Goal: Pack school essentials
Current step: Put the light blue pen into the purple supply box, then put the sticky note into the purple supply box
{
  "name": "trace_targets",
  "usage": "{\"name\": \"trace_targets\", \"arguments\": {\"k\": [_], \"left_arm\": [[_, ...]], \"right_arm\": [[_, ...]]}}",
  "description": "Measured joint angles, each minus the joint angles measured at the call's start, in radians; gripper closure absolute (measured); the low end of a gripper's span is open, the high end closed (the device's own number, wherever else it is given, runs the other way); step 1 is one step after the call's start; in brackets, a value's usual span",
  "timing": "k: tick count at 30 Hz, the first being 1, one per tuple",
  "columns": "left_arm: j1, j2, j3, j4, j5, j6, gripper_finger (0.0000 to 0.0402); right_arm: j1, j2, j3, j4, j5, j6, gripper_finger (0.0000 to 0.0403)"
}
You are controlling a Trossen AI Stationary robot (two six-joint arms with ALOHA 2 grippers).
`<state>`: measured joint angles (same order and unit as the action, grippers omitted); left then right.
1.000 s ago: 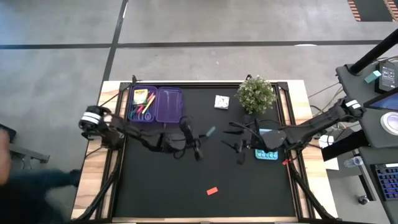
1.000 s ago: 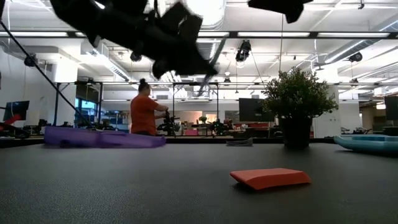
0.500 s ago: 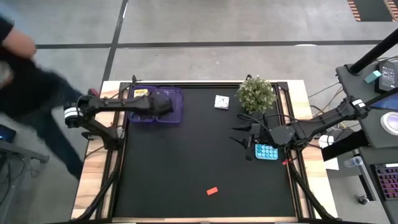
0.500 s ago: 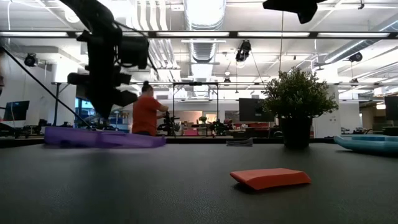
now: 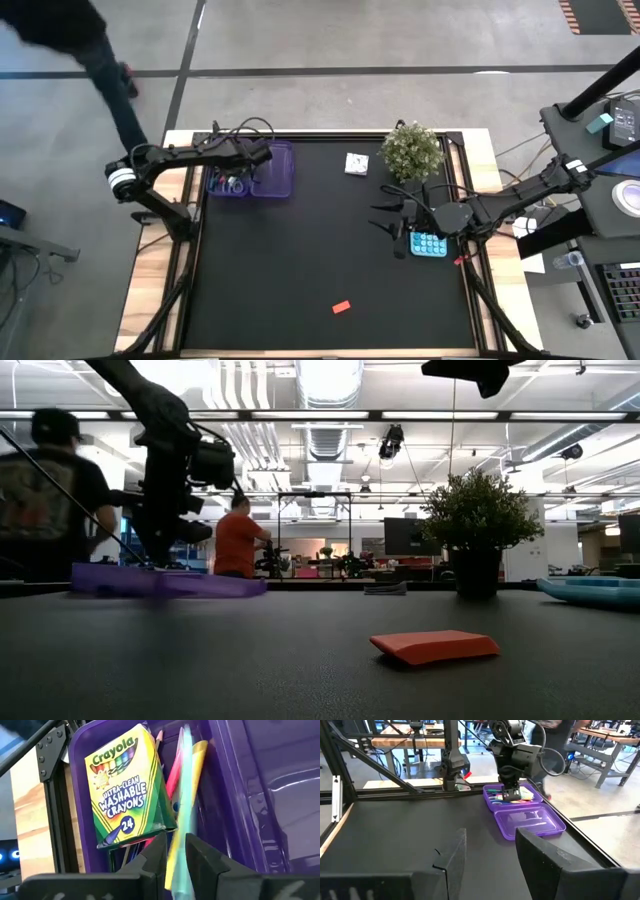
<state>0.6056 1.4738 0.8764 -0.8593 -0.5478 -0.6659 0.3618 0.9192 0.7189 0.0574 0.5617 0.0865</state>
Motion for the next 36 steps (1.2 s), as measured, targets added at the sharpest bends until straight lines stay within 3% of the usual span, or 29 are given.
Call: {"name": "trace_targets", "arguments": {"k": [13,18,23,26,29,36], "left_arm": [[-0.062,-0.006,0.009,0.013,0.005,-0.003,0.0343],[-0.193,-0.019,0.007,0.07,-0.002,-0.008,0.0343],[-0.364,-0.027,0.002,0.276,-0.016,-0.01,0.0343],[-0.455,-0.027,0.0,0.398,-0.036,-0.009,0.0343],[-0.523,-0.027,0.0,0.484,-0.041,-0.007,0.0343],[-0.651,-0.027,0.0,0.551,-0.044,-0.004,0.0343]], "right_arm": [[0.0,0.0,-0.002,-0.001,0.0,-0.001,0.0246],[0.0,0.0,-0.002,-0.001,0.0,0.006,0.0252],[-0.001,0.054,-0.006,0.104,0.044,-0.084,0.0262],[-0.001,0.138,-0.015,0.25,0.155,-0.232,0.0278],[-0.001,0.205,-0.013,0.277,0.255,-0.311,0.03],[0.005,0.226,-0.004,0.238,0.241,-0.376,0.0352]]}}
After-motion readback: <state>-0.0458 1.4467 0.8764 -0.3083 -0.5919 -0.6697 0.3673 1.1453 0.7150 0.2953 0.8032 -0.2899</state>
